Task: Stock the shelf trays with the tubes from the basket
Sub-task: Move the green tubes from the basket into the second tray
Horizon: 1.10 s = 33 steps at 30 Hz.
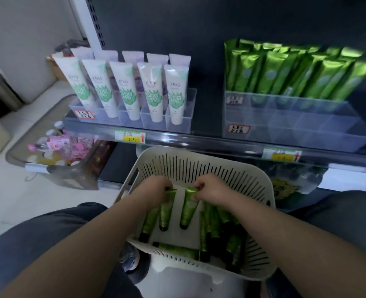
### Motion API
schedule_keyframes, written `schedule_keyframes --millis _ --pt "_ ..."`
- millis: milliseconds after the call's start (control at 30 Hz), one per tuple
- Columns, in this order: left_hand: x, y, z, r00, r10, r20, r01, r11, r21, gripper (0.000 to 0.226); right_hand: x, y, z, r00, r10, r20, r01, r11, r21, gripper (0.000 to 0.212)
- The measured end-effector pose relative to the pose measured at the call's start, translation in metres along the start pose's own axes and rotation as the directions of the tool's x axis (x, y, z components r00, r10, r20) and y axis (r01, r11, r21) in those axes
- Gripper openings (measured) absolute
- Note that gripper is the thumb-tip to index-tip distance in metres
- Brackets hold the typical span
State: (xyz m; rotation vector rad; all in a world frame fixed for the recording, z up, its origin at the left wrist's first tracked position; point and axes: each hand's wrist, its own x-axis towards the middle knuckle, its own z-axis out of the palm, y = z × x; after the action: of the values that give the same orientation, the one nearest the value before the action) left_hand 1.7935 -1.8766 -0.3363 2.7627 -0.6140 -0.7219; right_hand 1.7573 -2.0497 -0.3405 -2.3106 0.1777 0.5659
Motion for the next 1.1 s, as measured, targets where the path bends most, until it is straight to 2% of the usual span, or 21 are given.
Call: schedule_keyframes --millis 233,367,433,800,1100 --pt "-0.016 0.036 -0.032 0.981 0.058 -0.184 -0.069 0.996 -0.055 0.028 -0.036 -0.001 -0.042 0.993 -0.054 -0.106 0.06 0.997 0.056 0.021" --pt "-0.023 0.065 -0.05 0.955 0.077 -0.286 -0.098 0.994 -0.058 0.029 -0.055 0.001 -0.067 0.978 -0.142 -0.151 0.149 0.988 0.036 0.012" --pt "-0.025 0.08 -0.058 0.942 0.074 -0.328 -0.107 0.991 -0.084 0.027 -0.065 0.001 -0.079 0.969 -0.17 -0.177 0.178 0.984 0.025 0.017" --pt "-0.026 0.15 -0.1 0.874 0.213 -0.436 -0.289 0.95 -0.115 0.017 -0.099 0.003 -0.145 0.896 -0.284 -0.341 0.314 0.949 0.034 0.009" --pt "-0.017 0.187 -0.15 0.815 0.277 -0.508 -0.373 0.923 -0.095 0.019 -0.101 -0.007 -0.207 0.818 -0.341 -0.463 0.412 0.909 0.058 0.007"
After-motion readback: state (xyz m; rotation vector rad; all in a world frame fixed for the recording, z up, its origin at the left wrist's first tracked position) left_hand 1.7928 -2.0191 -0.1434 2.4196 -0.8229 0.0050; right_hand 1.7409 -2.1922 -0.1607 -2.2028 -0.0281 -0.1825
